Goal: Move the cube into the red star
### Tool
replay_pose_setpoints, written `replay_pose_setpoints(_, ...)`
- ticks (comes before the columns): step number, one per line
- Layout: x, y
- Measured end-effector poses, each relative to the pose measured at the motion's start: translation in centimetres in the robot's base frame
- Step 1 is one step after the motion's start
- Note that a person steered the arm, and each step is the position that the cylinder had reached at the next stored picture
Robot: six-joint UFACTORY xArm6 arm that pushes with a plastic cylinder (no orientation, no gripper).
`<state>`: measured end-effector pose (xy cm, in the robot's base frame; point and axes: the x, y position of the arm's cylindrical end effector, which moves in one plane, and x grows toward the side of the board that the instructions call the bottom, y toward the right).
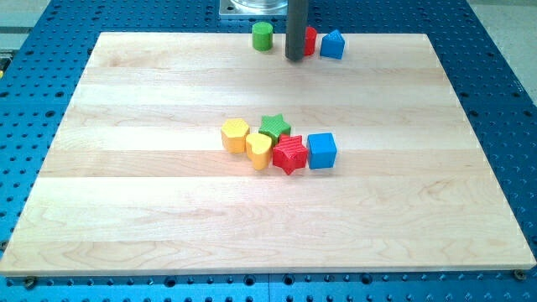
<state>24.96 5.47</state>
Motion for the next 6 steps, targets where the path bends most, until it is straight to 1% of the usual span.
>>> replay_pose_setpoints(1, 9.6, 0.9)
replay_pose_setpoints(2, 18.5, 7.4)
replay_pose_setpoints(3, 24.2, 2.0)
replay_pose_setpoints(4, 24.5, -4.4)
replay_pose_setpoints(5, 21.2, -6.3)
replay_pose_setpoints(6, 15.7, -5.6)
